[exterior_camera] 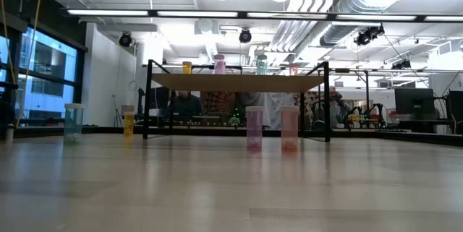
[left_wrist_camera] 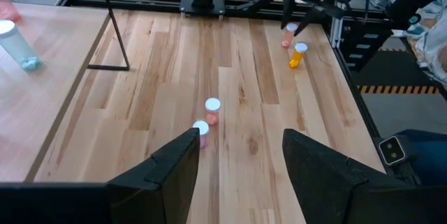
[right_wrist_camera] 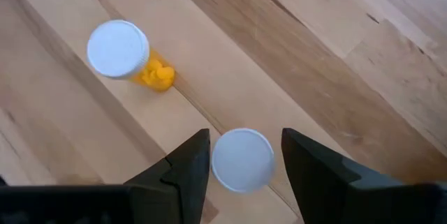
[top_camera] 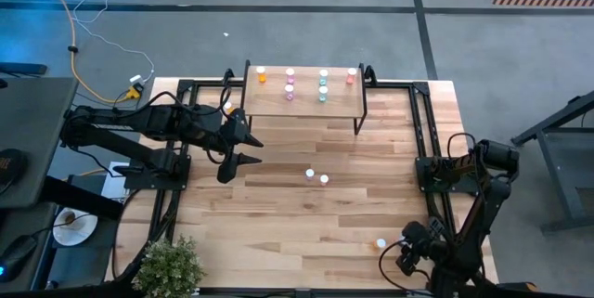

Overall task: Pick and place medicine bottles onto shelf by color
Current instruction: Put the bottom red pill bottle on the shelf aligned with the other red pill bottle

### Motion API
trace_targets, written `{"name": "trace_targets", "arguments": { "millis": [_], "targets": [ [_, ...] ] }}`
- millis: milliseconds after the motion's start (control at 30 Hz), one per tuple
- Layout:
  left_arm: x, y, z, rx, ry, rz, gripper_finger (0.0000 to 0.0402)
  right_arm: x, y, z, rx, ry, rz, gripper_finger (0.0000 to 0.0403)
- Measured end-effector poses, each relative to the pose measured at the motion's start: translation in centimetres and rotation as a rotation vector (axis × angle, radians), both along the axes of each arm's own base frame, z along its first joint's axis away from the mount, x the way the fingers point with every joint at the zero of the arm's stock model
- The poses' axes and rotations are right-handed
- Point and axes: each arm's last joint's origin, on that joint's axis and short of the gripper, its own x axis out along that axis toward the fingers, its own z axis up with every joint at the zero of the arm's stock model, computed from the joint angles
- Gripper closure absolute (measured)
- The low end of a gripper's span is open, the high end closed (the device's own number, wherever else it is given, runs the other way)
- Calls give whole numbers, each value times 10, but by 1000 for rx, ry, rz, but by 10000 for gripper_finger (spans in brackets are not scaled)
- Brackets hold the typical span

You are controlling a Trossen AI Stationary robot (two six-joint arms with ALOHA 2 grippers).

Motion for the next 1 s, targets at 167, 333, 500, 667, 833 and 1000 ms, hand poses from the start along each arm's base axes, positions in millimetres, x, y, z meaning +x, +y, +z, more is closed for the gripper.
{"name": "trace_targets", "arguments": {
  "millis": [167, 333, 500, 667, 833, 1000],
  "targets": [
    [0, 0, 0, 0, 0, -1, 206, 0, -2, -5, 13, 37, -10, 233],
    [0, 0, 0, 0, 0, 0, 206, -1, -2, -5, 14, 37, -11, 254],
    [0, 0, 0, 0, 0, 0, 206, 0, -2, -4, 11, 26, -13, 302],
    [0, 0, 0, 0, 0, 0, 206, 1, -2, -4, 6, -6, -12, 315],
    [0, 0, 0, 0, 1, 0, 206, 1, -2, -4, 11, -16, -36, 307],
    [0, 0, 0, 0, 1, -1, 206, 3, -5, -4, -4, -15, -70, 309]
  ]
}}
